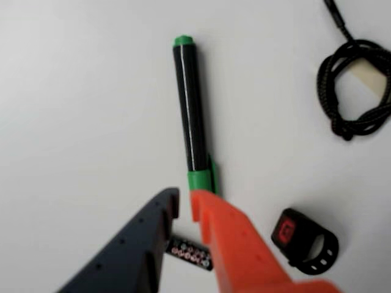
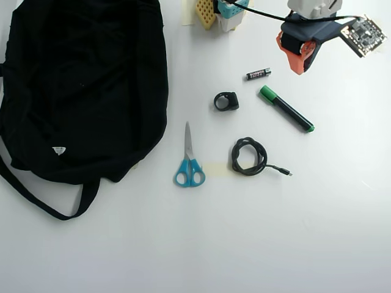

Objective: Put the green marker into the black bag

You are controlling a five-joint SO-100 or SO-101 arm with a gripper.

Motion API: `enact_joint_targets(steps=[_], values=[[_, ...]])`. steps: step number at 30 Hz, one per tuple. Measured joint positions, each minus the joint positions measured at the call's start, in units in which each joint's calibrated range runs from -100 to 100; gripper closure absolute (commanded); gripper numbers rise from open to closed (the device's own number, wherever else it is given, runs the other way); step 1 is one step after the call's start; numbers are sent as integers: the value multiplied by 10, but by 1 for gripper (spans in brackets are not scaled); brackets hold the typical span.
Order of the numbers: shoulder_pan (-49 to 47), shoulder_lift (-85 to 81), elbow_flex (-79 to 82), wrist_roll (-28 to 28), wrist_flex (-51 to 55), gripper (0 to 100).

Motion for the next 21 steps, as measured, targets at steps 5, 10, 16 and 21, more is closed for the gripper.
enact_joint_targets(steps=[5,10,16,21], values=[[0,56,-33,0,0,98],[0,78,-46,0,-1,98],[0,86,-46,3,-1,98],[-24,86,-34,5,9,98]])
